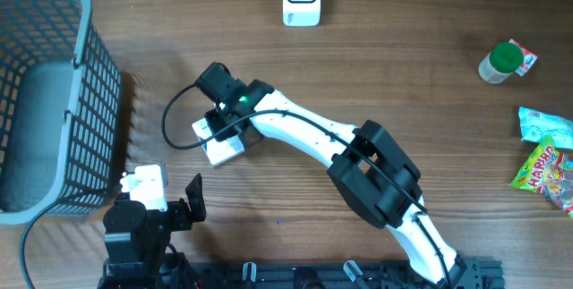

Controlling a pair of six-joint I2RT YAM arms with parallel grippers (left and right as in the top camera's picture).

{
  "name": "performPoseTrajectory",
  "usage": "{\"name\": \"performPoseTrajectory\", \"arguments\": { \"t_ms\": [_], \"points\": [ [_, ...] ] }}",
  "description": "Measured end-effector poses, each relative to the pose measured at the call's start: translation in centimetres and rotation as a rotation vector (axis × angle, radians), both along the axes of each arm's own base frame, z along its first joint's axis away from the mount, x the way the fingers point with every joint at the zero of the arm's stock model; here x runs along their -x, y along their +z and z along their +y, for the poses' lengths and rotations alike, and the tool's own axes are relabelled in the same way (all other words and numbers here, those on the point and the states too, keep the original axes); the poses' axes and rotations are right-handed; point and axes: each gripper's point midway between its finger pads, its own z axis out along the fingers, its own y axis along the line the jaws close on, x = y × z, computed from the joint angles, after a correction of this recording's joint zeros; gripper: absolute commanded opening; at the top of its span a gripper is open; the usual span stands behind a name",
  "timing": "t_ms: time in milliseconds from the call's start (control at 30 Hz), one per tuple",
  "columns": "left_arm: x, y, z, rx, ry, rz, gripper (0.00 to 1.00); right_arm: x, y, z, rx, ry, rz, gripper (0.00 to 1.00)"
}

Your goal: Scan the item barcode

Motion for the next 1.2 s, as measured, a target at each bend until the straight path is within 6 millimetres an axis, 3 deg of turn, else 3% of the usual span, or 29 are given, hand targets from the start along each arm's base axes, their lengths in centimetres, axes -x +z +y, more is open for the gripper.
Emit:
{"name": "performPoseTrajectory", "arguments": {
  "t_ms": [100,267,533,733,1067,1200],
  "points": [
    [0.0,0.0,0.0,0.0,0.0,0.0,1.0,0.0,0.4,0.2,-0.045,0.008,0.043,0.27],
    [0.0,0.0,0.0,0.0,0.0,0.0,1.0,-0.5,0.5,-0.3,-0.068,-0.002,0.073,0.04],
    [0.0,0.0,0.0,0.0,0.0,0.0,1.0,2.1,4.1,2.8,-0.376,0.191,0.272,0.04],
    [0.0,0.0,0.0,0.0,0.0,0.0,1.0,4.4,5.3,4.3,-0.458,0.279,0.338,0.04],
    [0.0,0.0,0.0,0.0,0.0,0.0,1.0,6.9,0.3,5.7,-0.365,0.294,0.362,0.04],
    [0.0,0.0,0.0,0.0,0.0,0.0,1.0,6.8,-0.7,5.6,-0.327,0.273,0.342,0.04]
  ]
}}
